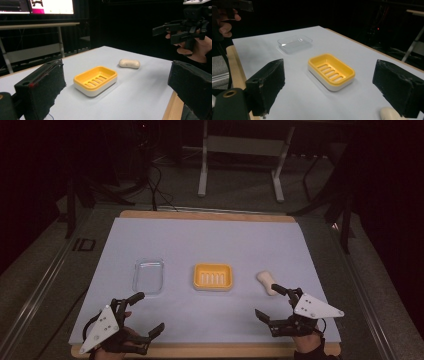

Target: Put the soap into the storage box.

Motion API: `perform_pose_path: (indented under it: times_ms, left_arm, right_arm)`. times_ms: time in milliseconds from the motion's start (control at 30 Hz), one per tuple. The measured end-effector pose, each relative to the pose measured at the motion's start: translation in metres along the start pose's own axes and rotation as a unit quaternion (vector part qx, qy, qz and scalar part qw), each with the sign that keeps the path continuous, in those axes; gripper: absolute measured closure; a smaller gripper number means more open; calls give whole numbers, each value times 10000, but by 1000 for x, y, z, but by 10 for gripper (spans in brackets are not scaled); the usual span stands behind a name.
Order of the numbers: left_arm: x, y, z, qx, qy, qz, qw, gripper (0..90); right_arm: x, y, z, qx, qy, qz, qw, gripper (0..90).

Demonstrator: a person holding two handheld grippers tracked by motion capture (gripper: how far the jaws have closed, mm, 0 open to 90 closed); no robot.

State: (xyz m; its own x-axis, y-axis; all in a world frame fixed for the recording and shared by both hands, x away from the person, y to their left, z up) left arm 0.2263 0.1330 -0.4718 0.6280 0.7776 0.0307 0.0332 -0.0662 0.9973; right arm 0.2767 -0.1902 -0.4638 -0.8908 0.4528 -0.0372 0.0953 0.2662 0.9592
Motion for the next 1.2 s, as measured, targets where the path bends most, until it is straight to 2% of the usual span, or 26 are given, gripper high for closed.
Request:
perform_pose_path:
  times_ms: [167, 233, 467, 567, 633, 733, 800, 833, 967, 1200]
  left_arm:
    - [-1, -1, 1, 50, -5, 45, 10000, 11]
    - [-1, -1, 1, 47, -6, 15, 10000, 11]
    - [0, -2, 1, 96, -8, 23, 10000, 11]
    - [0, -3, 2, 103, -6, 42, 9999, 11]
    - [0, -3, 2, 106, -10, 40, 9999, 11]
    - [0, -4, 2, 102, -26, 36, 9999, 11]
    - [0, -4, 1, 113, -37, 24, 9999, 12]
    - [0, -5, 1, 120, -44, 24, 9999, 11]
    - [1, -7, 1, 162, -50, 13, 9999, 11]
    - [2, -10, 1, 217, -42, 57, 9997, 11]
  right_arm:
    - [1, 1, 5, 127, 181, -56, 9997, 105]
    - [1, 0, 7, 216, 280, 32, 9994, 106]
    - [0, 0, 10, 288, 376, 66, 9989, 105]
    - [-2, -1, 11, 440, 195, -55, 9988, 105]
    - [0, -2, 12, 516, 325, -83, 9981, 105]
    - [-1, -1, 12, 596, 266, -200, 9977, 105]
    - [-2, 1, 11, 650, 498, -6, 9966, 105]
    - [-1, 1, 11, 712, 609, 18, 9956, 105]
    - [-5, -2, 13, 1102, 773, -72, 9909, 105]
    - [-9, -11, 14, 1616, 989, 59, 9819, 105]
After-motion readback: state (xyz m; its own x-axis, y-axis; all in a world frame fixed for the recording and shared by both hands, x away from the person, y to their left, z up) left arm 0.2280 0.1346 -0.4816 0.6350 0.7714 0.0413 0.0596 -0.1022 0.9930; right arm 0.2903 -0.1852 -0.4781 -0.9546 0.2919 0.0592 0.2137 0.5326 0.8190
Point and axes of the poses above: each handheld gripper's, and its own axes: z roughly forward along the jaws, y roughly out of its top, x roughly to its left, the point moved 9 cm from there along z, roughly forward along the jaws, and after that the axes turned 9 degrees about y, right-handed, at the moved point
